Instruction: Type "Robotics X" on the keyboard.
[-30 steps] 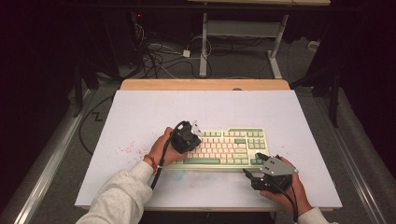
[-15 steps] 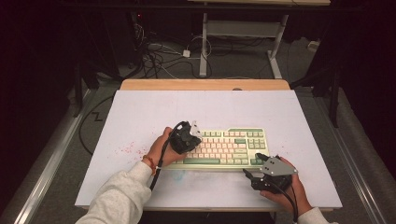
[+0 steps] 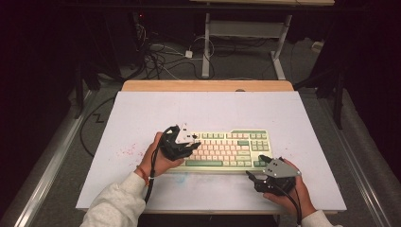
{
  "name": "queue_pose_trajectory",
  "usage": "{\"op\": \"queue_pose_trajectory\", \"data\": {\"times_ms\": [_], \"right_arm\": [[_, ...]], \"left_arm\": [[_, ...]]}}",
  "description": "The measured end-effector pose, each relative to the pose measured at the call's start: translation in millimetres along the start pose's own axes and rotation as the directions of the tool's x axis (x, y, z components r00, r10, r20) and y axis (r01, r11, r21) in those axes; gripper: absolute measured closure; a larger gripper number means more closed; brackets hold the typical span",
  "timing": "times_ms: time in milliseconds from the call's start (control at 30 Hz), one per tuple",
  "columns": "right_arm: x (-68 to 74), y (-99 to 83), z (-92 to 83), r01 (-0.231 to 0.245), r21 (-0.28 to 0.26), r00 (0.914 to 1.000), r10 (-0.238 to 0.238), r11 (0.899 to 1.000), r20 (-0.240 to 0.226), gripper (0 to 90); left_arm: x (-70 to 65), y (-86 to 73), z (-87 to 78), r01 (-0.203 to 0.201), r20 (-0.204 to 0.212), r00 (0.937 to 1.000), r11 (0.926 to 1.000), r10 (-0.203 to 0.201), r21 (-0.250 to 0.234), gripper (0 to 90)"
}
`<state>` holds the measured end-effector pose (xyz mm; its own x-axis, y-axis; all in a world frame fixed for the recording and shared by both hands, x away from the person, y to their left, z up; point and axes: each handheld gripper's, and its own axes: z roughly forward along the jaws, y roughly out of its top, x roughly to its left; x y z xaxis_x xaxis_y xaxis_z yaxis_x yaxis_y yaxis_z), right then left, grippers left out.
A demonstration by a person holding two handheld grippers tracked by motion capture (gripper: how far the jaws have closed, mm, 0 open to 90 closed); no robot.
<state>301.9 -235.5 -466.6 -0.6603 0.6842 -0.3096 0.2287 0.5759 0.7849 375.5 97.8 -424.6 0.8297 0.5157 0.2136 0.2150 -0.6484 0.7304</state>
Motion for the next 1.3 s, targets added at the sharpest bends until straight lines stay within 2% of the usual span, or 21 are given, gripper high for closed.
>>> {"op": "queue_pose_trajectory", "data": {"times_ms": [167, 267, 333, 467, 500, 567, 667, 800, 933, 1033, 1233, 1300], "right_arm": [[0.0, 0.3, -0.6, -0.001, -0.001, 1.0000, 0.001, 1.000, -0.002, 28.4], [-0.4, 0.1, -0.8, 0.005, -0.003, 1.0000, -0.005, 1.000, -0.007, 28.5], [-0.5, 0.2, -1.1, 0.002, -0.003, 1.0000, -0.002, 1.000, -0.006, 28.4], [-1.2, 0.1, -1.5, 0.001, -0.008, 1.0000, -0.001, 1.000, -0.007, 28.4], [-1.3, 0.0, -1.3, 0.001, -0.008, 1.0000, -0.001, 1.000, -0.008, 28.4], [-0.9, 0.0, -0.9, -0.001, -0.006, 1.0000, 0.001, 1.000, -0.010, 28.4], [-0.4, 0.3, -0.8, -0.002, -0.006, 0.9999, 0.002, 1.000, -0.013, 28.4], [0.0, 0.4, 0.3, -0.002, -0.004, 0.9999, 0.002, 1.000, -0.015, 28.4], [-0.1, 0.4, 0.8, 0.001, 0.000, 0.9999, -0.001, 1.000, -0.016, 28.3], [-0.9, 0.4, 0.7, -0.005, 0.001, 0.9999, 0.005, 1.000, -0.012, 28.4], [-2.4, 0.2, -0.3, -0.011, 0.002, 0.9999, 0.011, 1.000, -0.003, 28.4], [-2.6, 0.5, -0.6, -0.012, 0.000, 0.9999, 0.012, 1.000, -0.001, 28.6]], "left_arm": [[-2.0, -6.0, -8.2, -0.003, -0.039, 0.9992, 0.9987, 0.001, -0.051, 44.2], [-6.0, -10.2, -11.5, -0.027, -0.061, 0.9979, 0.9978, 0.023, -0.061, 34.4], [-8.6, -13.4, -14.3, -0.032, -0.059, 0.9978, 0.9973, 0.028, -0.066, 28.0], [-13.2, -22.6, -20.5, -0.043, -0.079, 0.9962, 0.9958, 0.037, -0.081, 22.5], [-14.3, -25.4, -21.7, -0.042, -0.091, 0.9953, 0.9957, 0.034, -0.083, 22.3], [-15.1, -31.1, -23.7, -0.041, -0.082, 0.9960, 0.9959, 0.034, -0.081, 21.3], [-16.3, -40.3, -27.2, -0.045, -0.094, 0.9949, 0.9963, 0.039, -0.073, 20.6], [-15.7, -51.7, -33.0, -0.061, -0.150, 0.9871, 0.9976, 0.055, -0.032, 20.0], [-11.8, -62.7, -40.3, -0.027, -0.142, 0.9896, 0.9987, 0.021, -0.044, 19.7], [-10.6, -69.3, -44.8, -0.029, -0.162, 0.9866, 0.9990, 0.024, -0.032, 19.6], [-7.7, -83.7, -53.4, 0.002, -0.168, 0.9858, 0.9993, -0.008, -0.038, 19.6], [-7.7, -89.5, -54.5, 0.004, -0.180, 0.9837, 0.9997, -0.009, -0.026, 19.6]]}}
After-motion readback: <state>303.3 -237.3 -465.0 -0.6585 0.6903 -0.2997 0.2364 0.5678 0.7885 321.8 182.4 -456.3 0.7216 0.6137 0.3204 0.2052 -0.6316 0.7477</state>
